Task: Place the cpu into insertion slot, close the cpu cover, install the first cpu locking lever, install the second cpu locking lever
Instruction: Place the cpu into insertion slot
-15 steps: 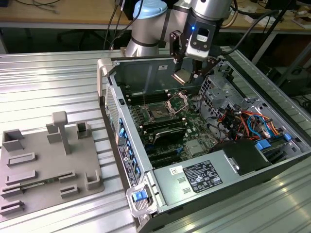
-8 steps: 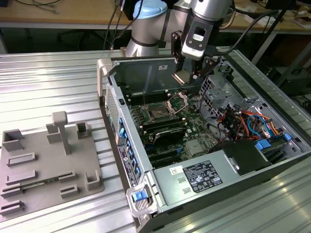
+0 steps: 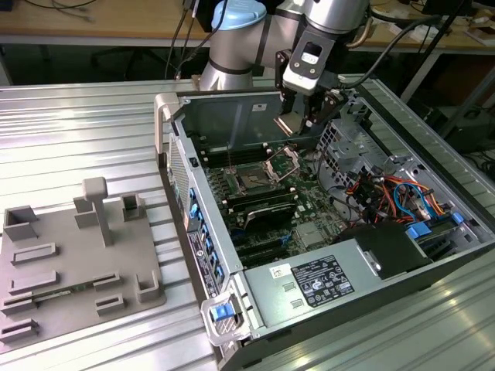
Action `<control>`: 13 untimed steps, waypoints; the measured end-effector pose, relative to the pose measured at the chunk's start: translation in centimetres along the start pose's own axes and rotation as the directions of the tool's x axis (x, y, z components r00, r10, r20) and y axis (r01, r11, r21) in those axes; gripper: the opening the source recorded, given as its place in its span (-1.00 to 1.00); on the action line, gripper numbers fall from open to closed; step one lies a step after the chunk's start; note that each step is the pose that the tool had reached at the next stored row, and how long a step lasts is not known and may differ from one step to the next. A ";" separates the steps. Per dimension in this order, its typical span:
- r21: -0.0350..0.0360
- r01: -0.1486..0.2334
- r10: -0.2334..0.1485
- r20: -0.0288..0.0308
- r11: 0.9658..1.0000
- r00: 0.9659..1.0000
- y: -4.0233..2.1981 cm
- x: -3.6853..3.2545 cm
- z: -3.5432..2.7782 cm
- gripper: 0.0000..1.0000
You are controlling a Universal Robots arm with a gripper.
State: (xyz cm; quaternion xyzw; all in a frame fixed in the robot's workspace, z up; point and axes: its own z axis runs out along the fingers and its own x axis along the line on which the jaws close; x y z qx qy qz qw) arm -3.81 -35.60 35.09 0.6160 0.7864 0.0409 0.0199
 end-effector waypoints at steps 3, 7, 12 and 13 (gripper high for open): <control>0.000 0.000 0.000 0.000 1.000 1.000 0.00 0.00 0.00 0.09; 0.000 -0.002 0.002 0.000 1.000 1.000 0.00 0.00 0.00 0.09; -0.002 -0.075 0.075 0.007 0.997 0.997 0.00 0.00 0.06 0.09; -0.002 -0.096 0.096 0.008 0.995 0.995 -0.02 0.00 0.08 0.09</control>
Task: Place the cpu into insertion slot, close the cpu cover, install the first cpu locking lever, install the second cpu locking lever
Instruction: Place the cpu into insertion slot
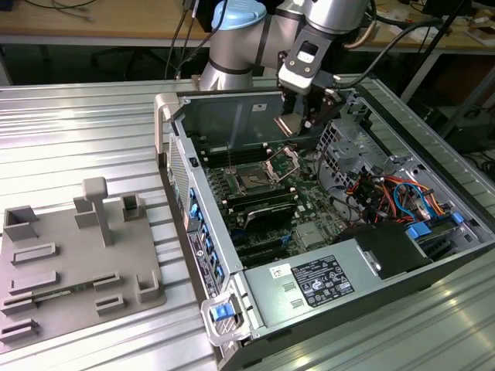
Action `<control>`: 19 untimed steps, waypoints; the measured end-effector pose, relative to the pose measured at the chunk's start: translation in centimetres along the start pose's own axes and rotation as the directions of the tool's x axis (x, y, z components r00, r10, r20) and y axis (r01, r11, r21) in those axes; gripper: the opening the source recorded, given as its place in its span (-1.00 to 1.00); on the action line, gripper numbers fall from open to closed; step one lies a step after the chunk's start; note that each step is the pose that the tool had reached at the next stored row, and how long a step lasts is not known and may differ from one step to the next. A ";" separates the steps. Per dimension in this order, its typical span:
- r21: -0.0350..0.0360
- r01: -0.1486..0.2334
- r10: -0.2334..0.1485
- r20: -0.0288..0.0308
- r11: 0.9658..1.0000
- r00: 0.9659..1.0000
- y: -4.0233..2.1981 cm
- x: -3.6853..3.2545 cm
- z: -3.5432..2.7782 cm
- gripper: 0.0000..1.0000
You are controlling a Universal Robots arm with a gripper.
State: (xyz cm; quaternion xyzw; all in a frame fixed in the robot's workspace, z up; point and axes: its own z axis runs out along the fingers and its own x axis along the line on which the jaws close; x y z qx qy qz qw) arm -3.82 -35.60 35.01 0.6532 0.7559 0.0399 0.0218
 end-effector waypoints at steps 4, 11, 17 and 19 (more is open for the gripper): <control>-0.001 -0.039 0.039 0.004 0.999 0.999 -0.13 0.02 0.03 0.09; -0.001 -0.047 0.047 0.004 0.999 0.999 -0.20 0.03 0.12 0.09; -0.001 -0.047 0.047 0.004 0.999 0.999 -0.27 0.01 0.85 0.09; 0.000 -0.047 0.047 0.004 0.999 0.999 -0.32 0.01 1.28 0.09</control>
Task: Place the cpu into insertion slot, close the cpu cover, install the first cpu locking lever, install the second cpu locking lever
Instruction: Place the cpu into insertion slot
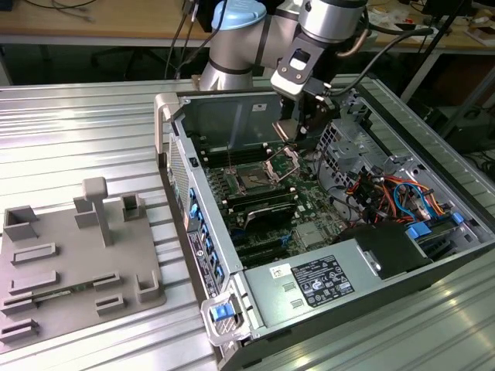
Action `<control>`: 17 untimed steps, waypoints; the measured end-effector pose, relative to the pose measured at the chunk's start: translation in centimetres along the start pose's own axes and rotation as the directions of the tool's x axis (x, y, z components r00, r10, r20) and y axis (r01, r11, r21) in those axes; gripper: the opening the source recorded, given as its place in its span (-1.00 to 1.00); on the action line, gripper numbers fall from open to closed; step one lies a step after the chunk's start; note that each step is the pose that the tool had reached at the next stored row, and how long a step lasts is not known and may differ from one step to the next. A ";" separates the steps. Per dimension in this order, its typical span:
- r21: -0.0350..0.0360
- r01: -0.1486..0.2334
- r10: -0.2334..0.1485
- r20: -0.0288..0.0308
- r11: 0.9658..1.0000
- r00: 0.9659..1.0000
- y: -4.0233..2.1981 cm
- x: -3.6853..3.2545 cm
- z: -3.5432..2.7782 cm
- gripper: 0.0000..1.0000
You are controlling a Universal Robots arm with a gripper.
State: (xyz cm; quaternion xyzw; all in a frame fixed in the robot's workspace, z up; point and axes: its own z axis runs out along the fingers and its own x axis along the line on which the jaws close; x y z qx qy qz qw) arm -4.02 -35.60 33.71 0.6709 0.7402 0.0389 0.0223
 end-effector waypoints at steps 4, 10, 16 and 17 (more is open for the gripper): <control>0.003 0.000 0.000 0.000 1.000 1.000 -0.16 0.00 0.62 0.09; 0.005 0.000 0.000 0.000 1.000 1.000 -0.42 0.01 1.19 0.09; 0.005 0.000 0.000 0.000 1.000 1.000 -0.42 0.01 1.20 0.09; 0.005 0.000 0.000 0.000 1.000 1.000 -0.42 0.01 1.20 0.09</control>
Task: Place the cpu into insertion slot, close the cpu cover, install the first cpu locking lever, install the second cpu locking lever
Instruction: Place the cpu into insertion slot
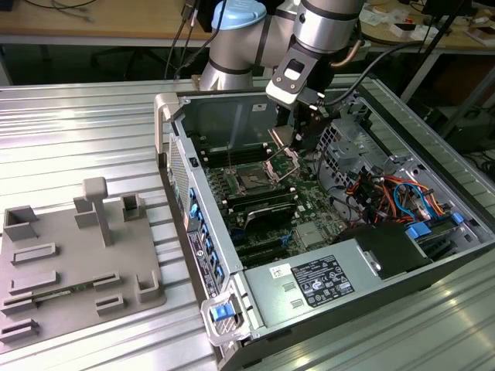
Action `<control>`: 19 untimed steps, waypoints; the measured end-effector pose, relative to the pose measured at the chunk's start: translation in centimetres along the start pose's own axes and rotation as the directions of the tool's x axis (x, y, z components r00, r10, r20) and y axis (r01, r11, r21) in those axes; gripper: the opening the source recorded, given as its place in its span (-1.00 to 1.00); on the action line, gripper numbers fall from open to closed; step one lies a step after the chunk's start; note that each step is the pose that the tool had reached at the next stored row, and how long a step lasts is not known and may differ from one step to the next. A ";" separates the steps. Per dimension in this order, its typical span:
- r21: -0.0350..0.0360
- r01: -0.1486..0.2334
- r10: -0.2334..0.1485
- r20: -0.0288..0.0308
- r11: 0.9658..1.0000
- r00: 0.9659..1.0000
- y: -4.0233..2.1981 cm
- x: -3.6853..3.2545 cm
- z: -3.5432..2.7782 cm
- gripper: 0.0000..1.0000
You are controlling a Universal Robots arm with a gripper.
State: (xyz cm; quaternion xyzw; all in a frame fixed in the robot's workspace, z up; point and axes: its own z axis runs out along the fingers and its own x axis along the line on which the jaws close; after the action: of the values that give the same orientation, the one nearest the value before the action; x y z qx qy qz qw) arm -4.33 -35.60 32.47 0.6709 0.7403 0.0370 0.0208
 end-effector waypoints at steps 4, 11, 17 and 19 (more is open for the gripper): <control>0.000 -0.001 0.001 0.000 1.000 1.000 -0.01 0.01 0.01 0.09; 0.000 -0.023 0.023 0.002 1.000 1.000 -0.25 0.13 0.30 0.09; 0.001 -0.026 0.026 0.002 1.000 1.000 -0.43 0.13 1.13 0.09; 0.001 -0.026 0.026 0.002 1.000 1.000 -0.51 0.14 1.40 0.09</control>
State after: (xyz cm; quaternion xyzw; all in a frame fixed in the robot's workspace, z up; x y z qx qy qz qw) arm -4.74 -35.48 31.04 0.6806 0.7315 0.0362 0.0207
